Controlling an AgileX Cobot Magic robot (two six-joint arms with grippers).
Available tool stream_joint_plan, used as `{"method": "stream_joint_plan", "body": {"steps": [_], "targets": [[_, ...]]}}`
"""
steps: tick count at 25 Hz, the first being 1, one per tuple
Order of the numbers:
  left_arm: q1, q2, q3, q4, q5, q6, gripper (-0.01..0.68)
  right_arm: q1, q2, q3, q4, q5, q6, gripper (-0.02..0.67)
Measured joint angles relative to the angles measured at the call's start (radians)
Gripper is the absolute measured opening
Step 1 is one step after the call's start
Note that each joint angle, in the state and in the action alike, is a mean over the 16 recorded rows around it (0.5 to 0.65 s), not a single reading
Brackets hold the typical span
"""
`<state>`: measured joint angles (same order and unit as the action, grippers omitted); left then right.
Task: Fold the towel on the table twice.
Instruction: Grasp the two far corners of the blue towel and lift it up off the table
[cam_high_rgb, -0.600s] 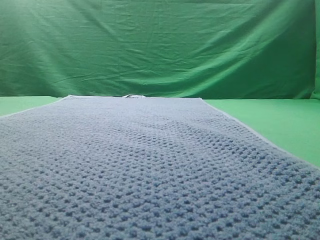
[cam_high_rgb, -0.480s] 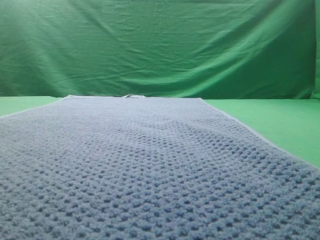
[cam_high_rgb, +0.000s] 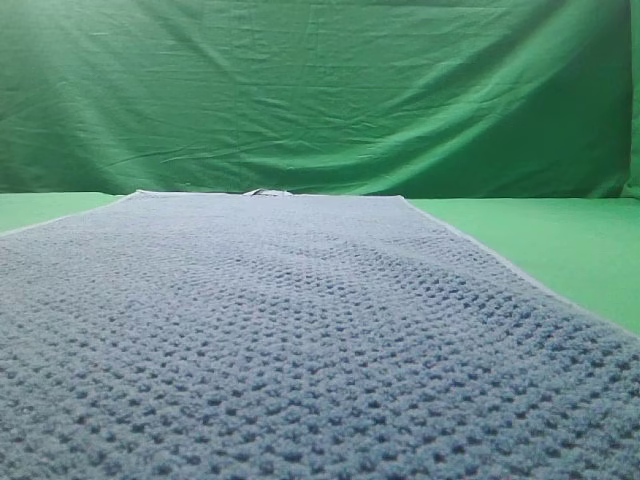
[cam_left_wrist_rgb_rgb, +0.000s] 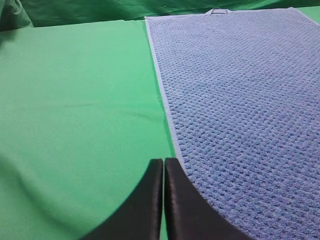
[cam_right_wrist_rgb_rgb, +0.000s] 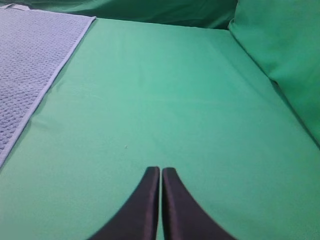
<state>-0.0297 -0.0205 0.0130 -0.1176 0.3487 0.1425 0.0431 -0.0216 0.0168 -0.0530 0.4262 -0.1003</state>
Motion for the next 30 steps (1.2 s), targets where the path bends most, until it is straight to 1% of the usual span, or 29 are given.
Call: {"method": "stream_joint_plan", "body": {"steps": [8, 12, 25, 27, 30], "targets": [[0.000, 0.000, 0.000, -0.006, -0.007, 0.000, 0.000, 0.000, 0.000, 0.000, -0.001, -0.003, 0.000, 0.000], [0.000, 0.000, 0.001, -0.044, -0.055, 0.000, 0.000, 0.000, 0.000, 0.003, -0.001, -0.036, 0.000, 0.000], [0.000, 0.000, 0.002, -0.217, -0.365, -0.015, 0.000, 0.000, 0.000, 0.010, 0.007, -0.347, 0.019, 0.000], [0.000, 0.000, -0.004, -0.226, -0.383, -0.025, 0.000, 0.000, 0.000, 0.006, 0.014, -0.389, 0.043, 0.000], [0.000, 0.002, -0.031, -0.227, -0.370, -0.039, 0.000, 0.000, 0.003, -0.021, 0.025, -0.404, 0.082, 0.000]]}}
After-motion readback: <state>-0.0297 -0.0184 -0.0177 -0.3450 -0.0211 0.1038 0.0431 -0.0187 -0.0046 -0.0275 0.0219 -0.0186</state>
